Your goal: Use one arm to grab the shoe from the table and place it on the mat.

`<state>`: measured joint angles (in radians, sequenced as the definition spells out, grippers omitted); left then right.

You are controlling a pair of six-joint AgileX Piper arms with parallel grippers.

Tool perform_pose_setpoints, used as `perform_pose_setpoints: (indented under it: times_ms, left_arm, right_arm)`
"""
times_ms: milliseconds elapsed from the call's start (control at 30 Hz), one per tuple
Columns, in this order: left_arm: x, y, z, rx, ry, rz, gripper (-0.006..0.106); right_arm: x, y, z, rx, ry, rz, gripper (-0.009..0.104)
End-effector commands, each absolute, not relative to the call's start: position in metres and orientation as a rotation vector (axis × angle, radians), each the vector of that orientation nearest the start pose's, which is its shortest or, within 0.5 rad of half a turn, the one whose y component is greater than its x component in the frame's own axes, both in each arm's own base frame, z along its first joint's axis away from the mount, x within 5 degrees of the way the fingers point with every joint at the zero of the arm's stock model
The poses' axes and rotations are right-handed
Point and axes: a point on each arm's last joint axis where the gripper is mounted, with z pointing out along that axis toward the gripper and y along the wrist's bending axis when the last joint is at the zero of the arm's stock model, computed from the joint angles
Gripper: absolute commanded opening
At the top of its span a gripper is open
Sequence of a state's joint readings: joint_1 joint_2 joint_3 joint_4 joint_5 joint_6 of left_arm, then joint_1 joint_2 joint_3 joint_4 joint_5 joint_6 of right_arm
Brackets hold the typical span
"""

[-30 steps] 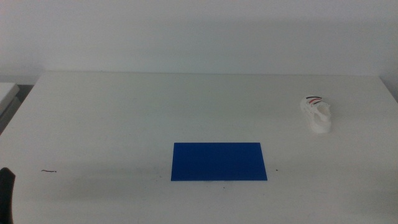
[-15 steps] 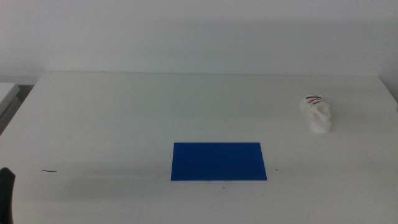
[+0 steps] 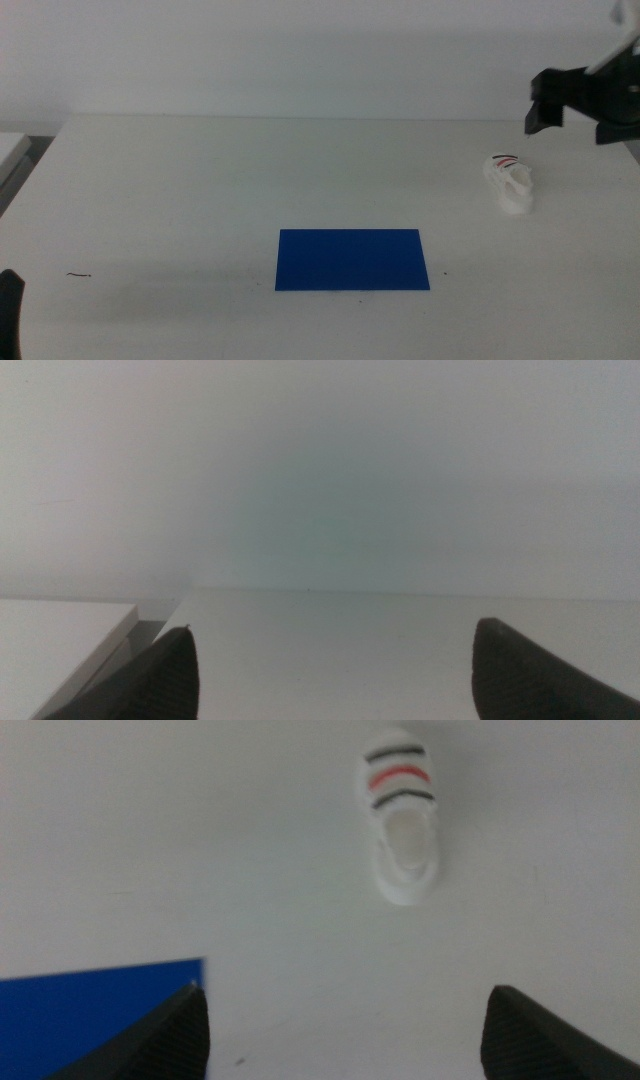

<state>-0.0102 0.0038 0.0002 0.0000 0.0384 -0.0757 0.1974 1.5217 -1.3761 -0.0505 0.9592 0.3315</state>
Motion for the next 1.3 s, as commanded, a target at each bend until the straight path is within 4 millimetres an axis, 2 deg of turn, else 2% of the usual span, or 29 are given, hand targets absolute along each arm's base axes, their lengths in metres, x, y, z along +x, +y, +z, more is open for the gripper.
perform_pose_setpoints:
  times_ms: [0, 167, 400, 567, 733, 833, 933, 1000, 1100, 1133, 1167, 1267]
  left_arm:
    - [0.056, -0.001, 0.211, -0.051, 1.511, -0.070, 0.094]
    - [0.056, -0.001, 0.211, -0.051, 1.511, -0.070, 0.094]
    - [0.056, -0.001, 0.211, -0.051, 1.511, -0.070, 0.094]
    - [0.056, -0.001, 0.211, -0.051, 1.511, -0.070, 0.094]
    - [0.056, -0.001, 0.211, -0.051, 1.511, -0.070, 0.094]
    - [0.056, -0.001, 0.211, -0.051, 1.511, -0.070, 0.094]
    - [0.056, -0.001, 0.211, -0.051, 1.511, -0.070, 0.094]
    - [0.056, -0.001, 0.211, -0.051, 1.511, -0.070, 0.094]
    - [0.056, -0.001, 0.211, -0.051, 1.511, -0.070, 0.094]
    - [0.056, -0.001, 0.211, -0.051, 1.511, -0.070, 0.094]
    - [0.056, -0.001, 0.211, -0.051, 1.511, -0.070, 0.094]
    - [0.056, -0.001, 0.211, -0.051, 1.511, -0.070, 0.094]
  right_arm:
    - [0.342, 0.052, 0.321, 0.183, 2.649, 0.068, 0.091]
    - [0.394, 0.042, 0.276, 0.088, 2.748, -0.003, 0.091]
    - [0.447, 0.038, 0.230, 0.047, 2.779, -0.039, 0.091]
    - [0.470, 0.036, 0.200, 0.057, 2.726, -0.048, 0.091]
    - [0.477, 0.037, 0.179, 0.070, 2.728, -0.024, 0.087]
    - [0.478, 0.038, 0.172, 0.079, 2.744, -0.008, 0.077]
    - [0.477, 0.039, 0.168, 0.081, 2.771, -0.008, 0.063]
    - [0.475, 0.038, 0.167, 0.082, 2.787, -0.012, 0.047]
    - [0.472, 0.039, 0.169, 0.065, 2.814, -0.041, 0.015]
    - [0.470, 0.042, 0.175, 0.043, 2.817, -0.059, 0.003]
    - [0.467, 0.047, 0.183, 0.014, 2.819, -0.086, -0.002]
    - [0.455, 0.072, 0.215, -0.072, 2.796, -0.151, 0.001]
